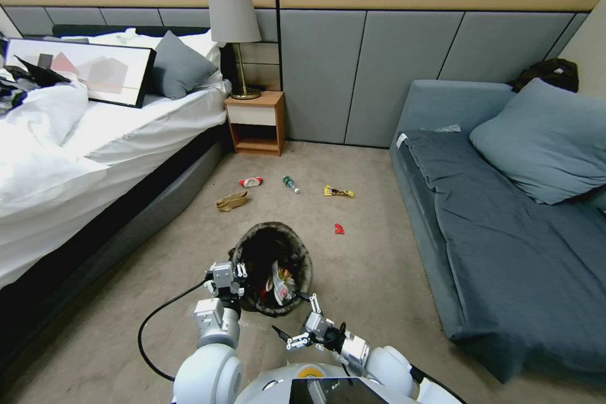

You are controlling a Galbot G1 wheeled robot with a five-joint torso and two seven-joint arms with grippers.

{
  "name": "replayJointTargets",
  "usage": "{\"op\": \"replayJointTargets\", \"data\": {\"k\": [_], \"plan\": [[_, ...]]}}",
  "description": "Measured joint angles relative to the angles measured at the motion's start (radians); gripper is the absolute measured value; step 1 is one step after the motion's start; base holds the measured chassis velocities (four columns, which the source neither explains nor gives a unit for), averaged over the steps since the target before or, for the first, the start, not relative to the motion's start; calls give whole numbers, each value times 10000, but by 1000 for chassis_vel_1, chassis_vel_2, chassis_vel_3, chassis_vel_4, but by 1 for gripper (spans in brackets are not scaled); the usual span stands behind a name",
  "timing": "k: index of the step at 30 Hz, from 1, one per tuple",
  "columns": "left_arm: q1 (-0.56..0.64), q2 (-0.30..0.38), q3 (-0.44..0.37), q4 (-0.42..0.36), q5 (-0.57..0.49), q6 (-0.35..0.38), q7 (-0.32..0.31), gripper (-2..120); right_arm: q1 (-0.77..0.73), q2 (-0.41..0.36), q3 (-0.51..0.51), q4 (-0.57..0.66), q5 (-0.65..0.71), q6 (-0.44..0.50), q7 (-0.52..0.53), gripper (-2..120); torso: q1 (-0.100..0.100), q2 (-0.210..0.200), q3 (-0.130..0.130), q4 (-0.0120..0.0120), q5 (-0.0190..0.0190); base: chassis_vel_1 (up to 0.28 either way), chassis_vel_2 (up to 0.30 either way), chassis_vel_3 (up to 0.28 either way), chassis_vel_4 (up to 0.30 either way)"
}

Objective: Pick up the trash bin, then pick up the garbage from the floor and place it into the trash bin.

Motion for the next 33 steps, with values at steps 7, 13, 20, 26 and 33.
{"op": "replayJointTargets", "data": {"k": [7,13,20,26,33], "plan": [[-90,4,-82,143,-54,47,-5,7,-142,-20,158,379,-153,7,-43,100,0,0,0,0,-1,0,0,0,0],[-144,-15,-163,188,-123,77,-6,7,-371,-61,502,779,-228,95,-56,100,0,0,0,-1,-1,0,0,0,0],[-146,-19,-260,271,-172,79,-6,7,-793,-21,1042,1351,-346,384,7,100,0,0,0,-2,-1,0,0,0,0],[-145,10,-485,369,-265,78,-2,7,-1577,479,1647,2134,-646,789,803,100,0,0,0,-1,-2,0,0,0,0],[-99,55,-647,394,-326,49,1,7,-1851,1755,2357,2625,-870,1087,1599,100,0,0,0,1,-5,0,0,0,0]]}}
